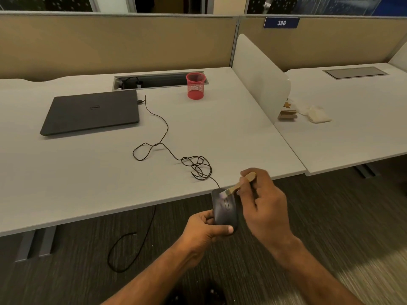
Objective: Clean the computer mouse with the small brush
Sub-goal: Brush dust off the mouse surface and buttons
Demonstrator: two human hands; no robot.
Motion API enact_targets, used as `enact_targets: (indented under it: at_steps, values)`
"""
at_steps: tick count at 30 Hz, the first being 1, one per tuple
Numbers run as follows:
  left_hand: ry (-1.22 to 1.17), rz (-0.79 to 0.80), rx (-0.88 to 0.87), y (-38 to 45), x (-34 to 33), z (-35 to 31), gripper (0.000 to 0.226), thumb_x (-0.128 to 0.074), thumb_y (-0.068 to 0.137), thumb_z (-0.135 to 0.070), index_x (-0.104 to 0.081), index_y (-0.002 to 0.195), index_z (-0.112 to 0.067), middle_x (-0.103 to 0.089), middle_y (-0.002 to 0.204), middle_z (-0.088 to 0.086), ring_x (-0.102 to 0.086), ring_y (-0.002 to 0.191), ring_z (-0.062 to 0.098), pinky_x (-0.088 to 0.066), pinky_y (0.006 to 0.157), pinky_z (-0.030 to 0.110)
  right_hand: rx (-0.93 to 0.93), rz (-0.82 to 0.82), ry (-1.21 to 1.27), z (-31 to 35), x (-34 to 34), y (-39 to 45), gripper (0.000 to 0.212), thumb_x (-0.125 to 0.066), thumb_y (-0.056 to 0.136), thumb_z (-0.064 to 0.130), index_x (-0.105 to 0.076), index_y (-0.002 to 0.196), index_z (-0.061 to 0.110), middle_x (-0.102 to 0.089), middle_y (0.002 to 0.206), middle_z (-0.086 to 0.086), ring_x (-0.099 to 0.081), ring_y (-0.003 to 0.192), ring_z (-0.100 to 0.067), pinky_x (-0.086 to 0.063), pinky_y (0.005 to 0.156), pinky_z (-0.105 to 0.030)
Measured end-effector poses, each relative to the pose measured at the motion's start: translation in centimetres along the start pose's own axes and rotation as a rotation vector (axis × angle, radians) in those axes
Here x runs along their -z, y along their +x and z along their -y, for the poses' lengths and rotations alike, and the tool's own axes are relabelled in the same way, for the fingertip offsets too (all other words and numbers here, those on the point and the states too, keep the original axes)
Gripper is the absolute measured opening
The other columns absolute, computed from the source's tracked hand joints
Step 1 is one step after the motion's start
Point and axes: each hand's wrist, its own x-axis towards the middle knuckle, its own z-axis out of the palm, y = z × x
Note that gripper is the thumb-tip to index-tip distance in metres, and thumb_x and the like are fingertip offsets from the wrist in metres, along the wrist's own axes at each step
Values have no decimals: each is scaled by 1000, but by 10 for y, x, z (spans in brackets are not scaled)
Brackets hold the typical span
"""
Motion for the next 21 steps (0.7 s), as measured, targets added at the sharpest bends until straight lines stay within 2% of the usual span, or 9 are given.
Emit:
enact_targets:
  at_steps: [3,6,10,12,15,19,21]
  values:
    - [-6,2,11,0,1,1,52,-81,74,10,-68,122,-6,-78,115,10,-75,110,28,-64,83,32,-41,-8,-41,-7,5,6,19,-48,98,24,-56,103,9,-53,61,5,-49,48,-4,-33,46,-6]
    - [9,4,16,1,-1,2,53,-82,74,9,-67,123,-4,-78,116,11,-75,110,28,-63,89,36,-59,61,-68,-7,-2,2,14,-49,99,24,-55,101,12,-49,62,13,-55,56,-3,-38,46,-9]
    - [33,-9,30,2,-1,5,52,-81,74,10,-68,122,-6,-78,117,12,-74,112,29,-57,102,47,-67,62,-11,-3,-11,0,15,-50,99,26,-56,106,14,-56,69,13,-62,64,-8,-47,53,-12]
    - [35,-5,29,2,0,5,53,-82,73,9,-68,122,-6,-78,117,11,-74,111,28,-59,98,44,-71,25,0,-4,-8,5,16,-50,98,25,-56,107,13,-59,70,6,-62,63,-10,-48,52,-13]
    - [36,0,20,2,1,3,55,-82,74,8,-67,124,-7,-77,119,11,-74,111,27,-61,92,37,-80,-11,-35,-10,-4,16,15,-50,99,23,-55,107,11,-59,66,2,-58,57,-7,-41,47,-10]
    - [61,6,17,1,-2,2,51,-82,74,6,-68,122,-8,-79,114,8,-75,109,24,-61,90,34,-118,66,-110,-11,-13,16,13,-51,99,24,-54,104,12,-51,62,11,-53,50,-4,-43,48,-13]
    - [74,6,20,2,-3,2,50,-83,75,6,-69,120,-8,-80,113,8,-75,109,23,-60,92,36,-116,84,-92,-10,-19,13,10,-52,99,23,-54,103,14,-51,63,12,-56,55,-6,-46,50,-14]
